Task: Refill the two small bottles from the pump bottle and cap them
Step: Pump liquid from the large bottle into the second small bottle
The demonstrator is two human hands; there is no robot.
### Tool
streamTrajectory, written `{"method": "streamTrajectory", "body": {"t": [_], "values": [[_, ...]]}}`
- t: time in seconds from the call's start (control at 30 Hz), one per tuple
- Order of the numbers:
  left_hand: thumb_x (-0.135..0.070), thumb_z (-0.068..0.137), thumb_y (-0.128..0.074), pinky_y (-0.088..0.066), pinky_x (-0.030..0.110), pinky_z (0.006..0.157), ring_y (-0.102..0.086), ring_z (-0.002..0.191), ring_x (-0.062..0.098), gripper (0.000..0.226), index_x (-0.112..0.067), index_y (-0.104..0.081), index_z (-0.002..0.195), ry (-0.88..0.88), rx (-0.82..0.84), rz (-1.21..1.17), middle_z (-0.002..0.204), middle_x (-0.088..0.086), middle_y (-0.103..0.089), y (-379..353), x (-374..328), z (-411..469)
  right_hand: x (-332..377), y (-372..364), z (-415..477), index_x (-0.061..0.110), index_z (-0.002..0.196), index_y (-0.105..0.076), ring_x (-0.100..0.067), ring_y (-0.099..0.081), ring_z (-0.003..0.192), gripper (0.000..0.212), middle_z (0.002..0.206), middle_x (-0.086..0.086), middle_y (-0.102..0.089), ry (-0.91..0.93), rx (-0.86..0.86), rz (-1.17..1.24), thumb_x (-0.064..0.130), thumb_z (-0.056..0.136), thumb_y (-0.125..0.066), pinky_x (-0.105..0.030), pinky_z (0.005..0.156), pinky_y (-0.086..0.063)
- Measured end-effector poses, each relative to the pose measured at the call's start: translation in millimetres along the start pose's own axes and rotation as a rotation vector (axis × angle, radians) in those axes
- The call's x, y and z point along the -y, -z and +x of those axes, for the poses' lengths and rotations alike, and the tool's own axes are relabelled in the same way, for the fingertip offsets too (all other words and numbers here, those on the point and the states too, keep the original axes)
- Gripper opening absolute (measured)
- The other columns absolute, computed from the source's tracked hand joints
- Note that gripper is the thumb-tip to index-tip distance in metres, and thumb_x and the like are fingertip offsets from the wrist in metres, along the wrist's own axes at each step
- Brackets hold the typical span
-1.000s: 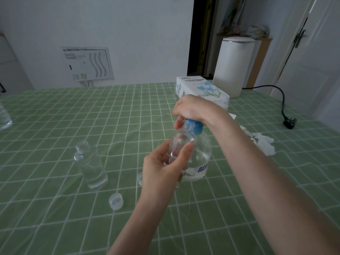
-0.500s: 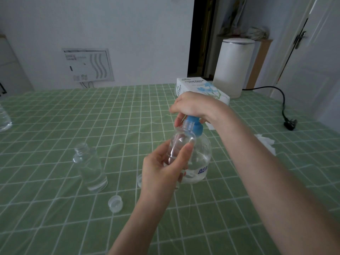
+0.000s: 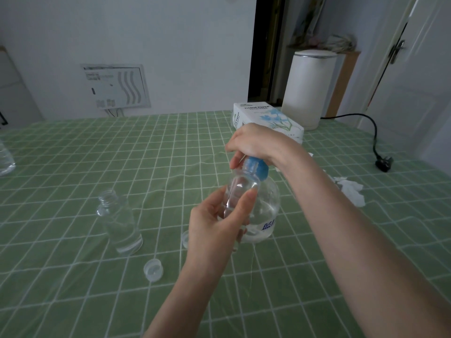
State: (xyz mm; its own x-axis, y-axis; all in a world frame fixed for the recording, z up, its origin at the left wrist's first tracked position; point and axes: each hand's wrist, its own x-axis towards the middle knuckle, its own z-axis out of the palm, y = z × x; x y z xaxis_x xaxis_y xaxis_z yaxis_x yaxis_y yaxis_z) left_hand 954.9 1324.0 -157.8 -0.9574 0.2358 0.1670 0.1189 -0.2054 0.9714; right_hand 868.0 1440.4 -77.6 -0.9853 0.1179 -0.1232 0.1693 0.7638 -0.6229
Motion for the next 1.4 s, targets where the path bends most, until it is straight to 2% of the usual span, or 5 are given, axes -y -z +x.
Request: {"method": "streamTrajectory", "body": {"t": [0.3, 0.73, 0.9, 1.2, 1.4], "values": [[-0.058, 0.053, -0.065, -0.04, 0.013, 0.041, -0.054, 0.045, 0.005, 0.032, -0.033, -0.072, 0.073, -0.001, -0.029, 0.004, 0.053, -0.005, -0.063, -1, 1, 2, 5, 3, 0, 0.008, 0.12, -0.062, -0.027, -0.069, 0.106, 0.029, 0.11, -0.011, -0.074, -0.01, 0.002, -0.03, 0.02, 0.095, -0.052, -0.027, 0.065, -0.044], [-0.058, 0.055, -0.065, -0.038, 0.014, 0.039, -0.05, 0.044, 0.008, 0.033, -0.031, -0.071, 0.074, -0.028, -0.009, 0.044, 0.05, -0.005, -0.059, 0, 2, 0, -2, 0, 0, 0.006, 0.12, -0.062, -0.03, -0.068, 0.104, 0.034, 0.111, -0.013, -0.071, 0.019, 0.026, 0.012, 0.029, 0.096, -0.055, -0.037, 0.086, -0.051], [-0.058, 0.055, -0.065, -0.036, 0.013, 0.038, -0.05, 0.044, 0.006, 0.03, -0.035, -0.071, 0.072, -0.02, -0.008, 0.03, 0.051, -0.006, -0.061, 0, 1, 1, 4, 6, -3, 0.006, 0.12, -0.062, -0.025, -0.07, 0.104, 0.033, 0.102, -0.008, -0.077, 0.009, -0.004, -0.013, 0.028, 0.097, -0.052, -0.024, 0.058, -0.037], [-0.058, 0.056, -0.066, -0.038, 0.016, 0.037, -0.05, 0.043, 0.008, 0.036, -0.027, -0.07, 0.073, -0.015, -0.021, 0.036, 0.051, -0.002, -0.059, 1, 4, 1, -2, -3, 4, 0.003, 0.122, -0.061, -0.034, -0.066, 0.108, 0.033, 0.115, -0.018, -0.069, 0.005, 0.053, -0.011, 0.019, 0.094, -0.056, -0.046, 0.098, -0.051], [-0.058, 0.055, -0.066, -0.038, 0.014, 0.038, -0.049, 0.044, 0.008, 0.031, -0.033, -0.071, 0.071, -0.017, -0.005, 0.016, 0.05, -0.005, -0.06, 0, 4, 0, -2, -5, 2, -0.003, 0.119, -0.061, -0.039, -0.066, 0.108, 0.031, 0.115, -0.023, -0.068, 0.007, 0.05, 0.014, 0.013, 0.093, -0.056, -0.05, 0.098, -0.052]]}}
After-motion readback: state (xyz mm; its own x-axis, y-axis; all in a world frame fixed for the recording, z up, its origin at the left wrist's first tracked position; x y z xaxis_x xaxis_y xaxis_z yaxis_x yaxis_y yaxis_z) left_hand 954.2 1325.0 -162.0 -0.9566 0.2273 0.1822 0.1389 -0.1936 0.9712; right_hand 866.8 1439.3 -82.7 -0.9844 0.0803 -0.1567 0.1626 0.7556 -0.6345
